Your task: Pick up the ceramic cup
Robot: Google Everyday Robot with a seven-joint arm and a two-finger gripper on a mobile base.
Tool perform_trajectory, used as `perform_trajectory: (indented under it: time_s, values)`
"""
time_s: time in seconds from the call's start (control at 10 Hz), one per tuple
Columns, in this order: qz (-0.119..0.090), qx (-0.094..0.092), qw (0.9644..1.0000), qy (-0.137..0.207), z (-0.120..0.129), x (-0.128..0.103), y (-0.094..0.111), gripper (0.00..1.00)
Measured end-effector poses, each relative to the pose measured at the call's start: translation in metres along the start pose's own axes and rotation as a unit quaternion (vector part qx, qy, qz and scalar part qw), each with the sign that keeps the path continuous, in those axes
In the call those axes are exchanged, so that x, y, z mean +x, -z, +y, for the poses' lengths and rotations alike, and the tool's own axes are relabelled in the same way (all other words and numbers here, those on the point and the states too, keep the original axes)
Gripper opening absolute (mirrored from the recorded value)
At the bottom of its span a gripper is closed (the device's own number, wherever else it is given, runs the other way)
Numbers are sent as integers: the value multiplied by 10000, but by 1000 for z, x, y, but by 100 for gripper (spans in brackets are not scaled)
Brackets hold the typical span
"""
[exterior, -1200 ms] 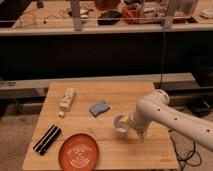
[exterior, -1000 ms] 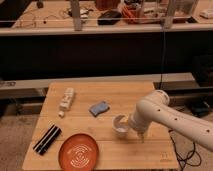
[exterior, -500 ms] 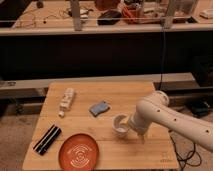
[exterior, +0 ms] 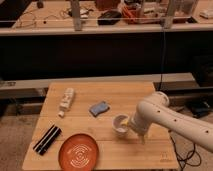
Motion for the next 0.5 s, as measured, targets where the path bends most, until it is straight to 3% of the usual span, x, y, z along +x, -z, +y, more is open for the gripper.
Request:
perform_trajectory:
  time_s: [0.5]
  values:
    - [-27,-12,10000,-24,3,0,-3,80]
